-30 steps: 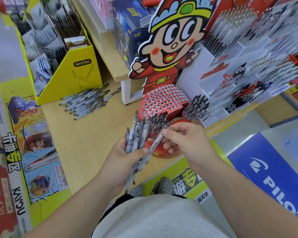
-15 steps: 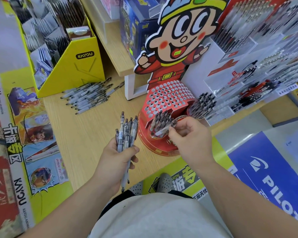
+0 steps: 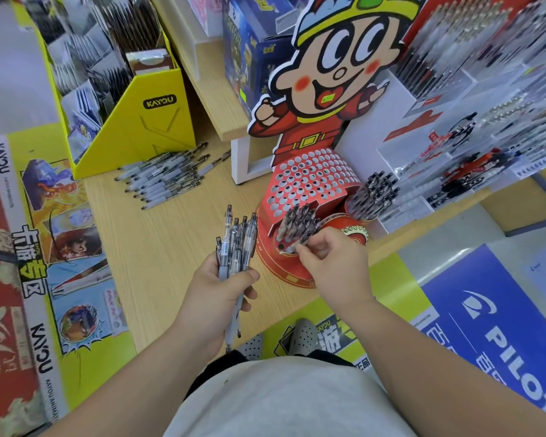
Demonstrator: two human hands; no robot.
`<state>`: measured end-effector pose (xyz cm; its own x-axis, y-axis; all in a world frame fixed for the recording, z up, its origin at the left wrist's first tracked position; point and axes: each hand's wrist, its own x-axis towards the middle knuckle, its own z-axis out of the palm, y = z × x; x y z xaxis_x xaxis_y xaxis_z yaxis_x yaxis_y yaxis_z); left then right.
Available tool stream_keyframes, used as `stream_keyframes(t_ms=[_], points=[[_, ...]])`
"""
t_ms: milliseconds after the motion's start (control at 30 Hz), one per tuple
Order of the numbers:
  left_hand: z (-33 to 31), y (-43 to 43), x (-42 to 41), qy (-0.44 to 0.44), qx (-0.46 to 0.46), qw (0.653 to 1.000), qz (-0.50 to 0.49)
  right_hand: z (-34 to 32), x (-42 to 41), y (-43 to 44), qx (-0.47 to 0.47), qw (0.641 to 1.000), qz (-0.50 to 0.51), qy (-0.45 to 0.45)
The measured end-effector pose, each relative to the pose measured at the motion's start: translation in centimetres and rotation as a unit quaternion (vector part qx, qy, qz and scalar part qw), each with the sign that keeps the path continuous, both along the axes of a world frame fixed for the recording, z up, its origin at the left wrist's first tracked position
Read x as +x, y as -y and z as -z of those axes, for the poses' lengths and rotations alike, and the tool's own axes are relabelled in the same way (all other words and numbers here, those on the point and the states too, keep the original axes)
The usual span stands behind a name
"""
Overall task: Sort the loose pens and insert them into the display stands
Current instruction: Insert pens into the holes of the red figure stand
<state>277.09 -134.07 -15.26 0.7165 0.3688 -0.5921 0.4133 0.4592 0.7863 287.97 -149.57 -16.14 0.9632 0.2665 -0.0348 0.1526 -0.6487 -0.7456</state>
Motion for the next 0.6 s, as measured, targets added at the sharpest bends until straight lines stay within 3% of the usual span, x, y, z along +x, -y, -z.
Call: stream_keyframes(t_ms=[400,600], points=[[-1.2,2.2,0.3,0.015,-0.019,1.0,0.012,1.3,0.8,0.8,-0.023,0.999,-0.022,-0.033],[-2.5,4.1,0.3,0.03,-0.026,0.998,0.039,-1.6,0.8,2.4,0.131,0.979,0.012,-0.155]])
